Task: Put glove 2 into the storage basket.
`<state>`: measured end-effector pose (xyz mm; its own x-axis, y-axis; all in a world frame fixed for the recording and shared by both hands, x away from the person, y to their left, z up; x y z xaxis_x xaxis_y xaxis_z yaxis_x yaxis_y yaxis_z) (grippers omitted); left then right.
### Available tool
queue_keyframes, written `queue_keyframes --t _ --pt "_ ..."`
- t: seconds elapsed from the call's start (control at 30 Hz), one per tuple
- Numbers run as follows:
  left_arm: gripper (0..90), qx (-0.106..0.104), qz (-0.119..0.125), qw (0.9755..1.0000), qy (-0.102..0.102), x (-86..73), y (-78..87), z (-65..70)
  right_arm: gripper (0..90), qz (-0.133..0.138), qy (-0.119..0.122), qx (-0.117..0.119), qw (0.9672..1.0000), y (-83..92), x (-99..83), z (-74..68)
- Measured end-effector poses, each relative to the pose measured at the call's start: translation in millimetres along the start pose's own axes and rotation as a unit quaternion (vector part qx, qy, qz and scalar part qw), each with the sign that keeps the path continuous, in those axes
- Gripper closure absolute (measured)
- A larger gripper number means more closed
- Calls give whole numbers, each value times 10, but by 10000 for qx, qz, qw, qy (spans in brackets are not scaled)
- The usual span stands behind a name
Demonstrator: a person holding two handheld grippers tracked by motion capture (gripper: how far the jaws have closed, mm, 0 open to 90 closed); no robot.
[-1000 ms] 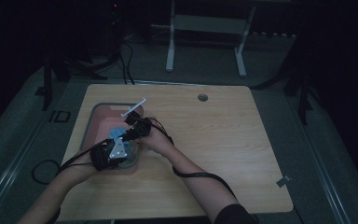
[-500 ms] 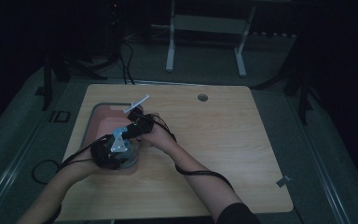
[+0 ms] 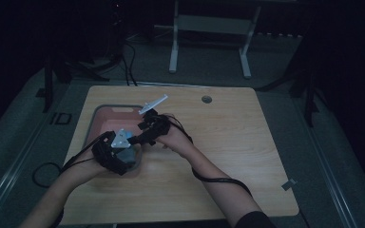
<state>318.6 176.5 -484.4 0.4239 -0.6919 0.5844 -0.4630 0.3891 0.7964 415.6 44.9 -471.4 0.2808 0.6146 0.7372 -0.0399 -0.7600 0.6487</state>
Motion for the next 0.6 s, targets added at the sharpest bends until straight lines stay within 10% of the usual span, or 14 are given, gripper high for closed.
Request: queue_keyframes --t 0.6 --pt "57 -785 235 9964 -205 388 -213 497 188 4 79 -368 9993 507 -591 -12"
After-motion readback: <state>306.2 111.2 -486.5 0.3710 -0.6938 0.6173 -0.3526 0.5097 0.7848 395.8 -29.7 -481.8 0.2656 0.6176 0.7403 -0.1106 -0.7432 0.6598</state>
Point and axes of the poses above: each handheld gripper's, and its own axes: y roughly backward along the jaws, x roughly out of its top, z roughly to its right, the point moved 3 cm from there along -y, roughly forward along the jaws, and after that the axes turned 4 degrees about y, right-handed, at the moved point
